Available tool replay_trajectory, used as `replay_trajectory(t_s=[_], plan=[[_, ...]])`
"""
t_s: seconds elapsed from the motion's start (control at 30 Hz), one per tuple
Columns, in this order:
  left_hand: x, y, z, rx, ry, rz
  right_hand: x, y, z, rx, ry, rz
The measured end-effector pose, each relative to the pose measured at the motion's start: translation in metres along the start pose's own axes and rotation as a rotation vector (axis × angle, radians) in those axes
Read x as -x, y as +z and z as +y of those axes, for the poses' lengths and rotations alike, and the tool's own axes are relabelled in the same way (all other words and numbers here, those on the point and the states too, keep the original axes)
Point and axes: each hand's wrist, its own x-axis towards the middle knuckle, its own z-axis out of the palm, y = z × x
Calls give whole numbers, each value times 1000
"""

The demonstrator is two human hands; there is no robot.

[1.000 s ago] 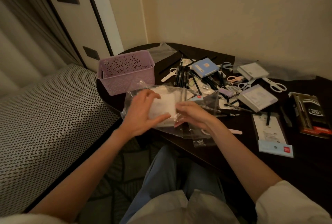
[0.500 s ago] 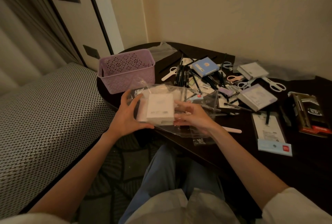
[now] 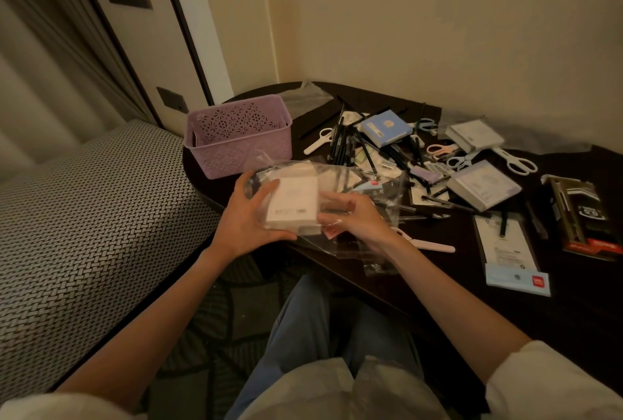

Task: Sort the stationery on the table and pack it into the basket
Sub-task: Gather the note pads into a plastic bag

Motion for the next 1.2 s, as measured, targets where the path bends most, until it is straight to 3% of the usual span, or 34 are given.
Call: replay_trajectory(t_s=[0.37, 0.47, 0.6, 0.73, 0.8, 0.97, 1.2], plan=[[-1, 1, 13, -169, -116, -28, 3, -14, -13, 80, 61, -103], [-2, -1, 20, -279, -102, -19, 6, -32, -19, 59, 81, 85], [-8, -1, 39, -288, -44, 33, 11, -73, -15, 88, 70, 508], [-17, 3, 65, -235, 35, 48, 22, -119, -6, 475, 74, 894], [-20, 6, 77, -195, 85, 64, 30, -141, -2, 644, 191, 973], [-24, 17, 101, -105, 92, 106, 35, -170, 11, 732, 494, 832], [-38, 30, 119, -128, -12, 76, 28, -193, 13, 803, 563, 692]])
